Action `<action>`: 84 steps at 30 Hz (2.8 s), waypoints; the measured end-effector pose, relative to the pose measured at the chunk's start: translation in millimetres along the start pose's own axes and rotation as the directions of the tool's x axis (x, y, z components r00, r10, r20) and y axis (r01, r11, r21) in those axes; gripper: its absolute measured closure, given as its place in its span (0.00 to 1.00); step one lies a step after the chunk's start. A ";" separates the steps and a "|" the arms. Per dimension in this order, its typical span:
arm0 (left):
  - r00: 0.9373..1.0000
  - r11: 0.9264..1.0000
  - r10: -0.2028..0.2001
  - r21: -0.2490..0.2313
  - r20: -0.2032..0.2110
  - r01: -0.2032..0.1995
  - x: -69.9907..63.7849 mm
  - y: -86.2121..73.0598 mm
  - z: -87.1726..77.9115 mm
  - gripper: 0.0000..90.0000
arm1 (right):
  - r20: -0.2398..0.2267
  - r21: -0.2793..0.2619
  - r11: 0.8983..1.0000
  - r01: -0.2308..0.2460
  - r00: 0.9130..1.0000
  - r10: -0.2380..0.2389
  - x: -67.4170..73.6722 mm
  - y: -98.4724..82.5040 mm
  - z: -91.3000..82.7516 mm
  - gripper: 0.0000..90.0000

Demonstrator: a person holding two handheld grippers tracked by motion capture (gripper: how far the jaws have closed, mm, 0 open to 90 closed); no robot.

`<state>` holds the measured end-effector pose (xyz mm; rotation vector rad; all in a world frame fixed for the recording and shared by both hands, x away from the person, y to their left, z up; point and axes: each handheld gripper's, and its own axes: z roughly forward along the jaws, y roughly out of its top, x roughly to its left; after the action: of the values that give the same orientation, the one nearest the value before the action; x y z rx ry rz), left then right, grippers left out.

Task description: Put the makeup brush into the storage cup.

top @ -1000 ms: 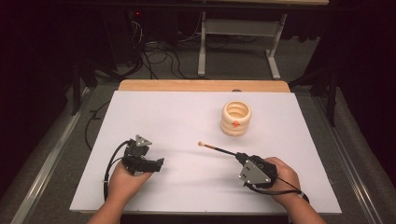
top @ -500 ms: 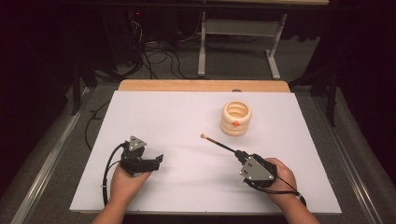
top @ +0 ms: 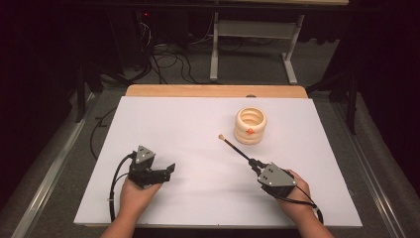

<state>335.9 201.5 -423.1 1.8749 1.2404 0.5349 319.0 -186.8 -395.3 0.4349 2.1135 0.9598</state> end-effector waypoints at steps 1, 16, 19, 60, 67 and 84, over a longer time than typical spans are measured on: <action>1.000 1.000 0.005 -0.005 0.002 -0.005 0.3 -0.2 -0.8 0.18 | 0.001 -0.006 1.000 -0.008 1.000 0.008 0.2 0.1 -0.1 0.97; 0.999 0.999 0.023 -0.041 0.029 -0.022 -3.7 -2.2 -2.9 0.18 | -0.045 -0.087 0.984 -0.156 0.987 0.152 -0.9 -0.2 -0.4 0.97; 0.999 0.998 0.023 -0.058 0.035 -0.021 -4.0 -2.1 -3.9 0.18 | -0.057 -0.099 0.978 -0.186 0.982 0.181 -1.0 0.0 -0.7 0.98; 0.983 0.972 0.103 -0.224 0.152 -0.067 -34.8 20.3 -28.7 0.18 | -0.198 -0.226 0.889 -0.399 0.912 0.359 7.2 12.2 18.3 0.98; 0.973 0.967 0.127 -0.244 0.192 -0.078 -50.4 26.3 -28.0 0.18 | -0.210 -0.224 0.902 -0.369 0.922 0.325 18.1 16.9 23.1 0.98; 0.954 0.963 0.131 -0.264 0.268 -0.058 -66.2 34.8 -21.6 0.19 | -0.263 -0.236 0.917 -0.321 0.930 0.258 45.0 26.5 30.5 0.98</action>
<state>311.7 143.7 -377.0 1.7278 0.8540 0.4347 312.6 -128.7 -411.0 0.5277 2.1058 1.5207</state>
